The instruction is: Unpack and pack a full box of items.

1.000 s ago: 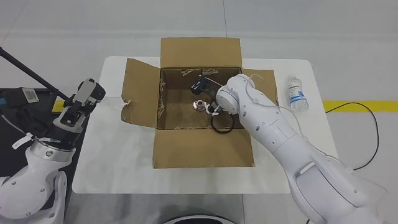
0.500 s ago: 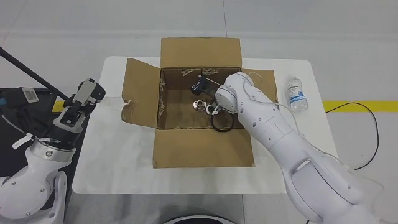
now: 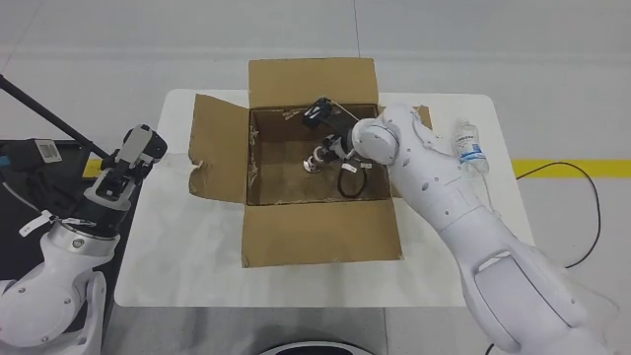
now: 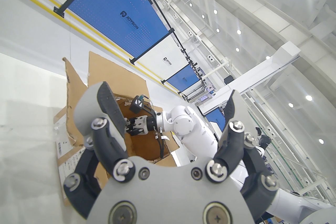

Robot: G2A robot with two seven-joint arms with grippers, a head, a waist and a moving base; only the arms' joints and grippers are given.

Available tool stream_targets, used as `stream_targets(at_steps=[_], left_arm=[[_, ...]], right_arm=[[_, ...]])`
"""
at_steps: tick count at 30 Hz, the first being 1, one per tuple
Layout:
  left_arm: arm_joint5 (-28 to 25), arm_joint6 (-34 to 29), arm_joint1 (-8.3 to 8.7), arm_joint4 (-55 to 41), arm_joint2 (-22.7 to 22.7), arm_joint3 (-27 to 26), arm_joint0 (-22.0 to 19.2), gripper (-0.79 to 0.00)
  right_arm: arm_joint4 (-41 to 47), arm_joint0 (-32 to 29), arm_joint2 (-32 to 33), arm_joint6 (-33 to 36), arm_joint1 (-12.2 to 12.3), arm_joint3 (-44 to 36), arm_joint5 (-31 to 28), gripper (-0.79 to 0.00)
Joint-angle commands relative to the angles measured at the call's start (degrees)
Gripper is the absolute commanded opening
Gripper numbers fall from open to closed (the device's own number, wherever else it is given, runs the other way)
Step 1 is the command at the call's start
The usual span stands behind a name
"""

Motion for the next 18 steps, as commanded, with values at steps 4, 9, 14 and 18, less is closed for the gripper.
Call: stream_targets(at_steps=[4,9,14,18], left_arm=[[0.00,0.00,0.00,0.00,0.00,0.00,0.00,0.000],[0.00,0.00,0.00,0.00,0.00,0.00,0.00,0.000],[0.00,0.00,0.00,0.00,0.00,0.00,0.00,0.000],[0.00,0.00,0.00,0.00,0.00,0.00,0.00,0.000]], right_arm=[[2.97,-5.14,9.12,-4.04,4.03,-8.73,-5.69,-0.785],[6.00,-14.43,20.41,-6.54,8.23,-22.38,-10.81,-0.785],[11.20,-23.94,30.48,-7.72,10.97,-34.76,-11.83,-0.785],[18.31,-28.91,37.28,-9.28,12.40,-39.45,-14.68,-0.785]])
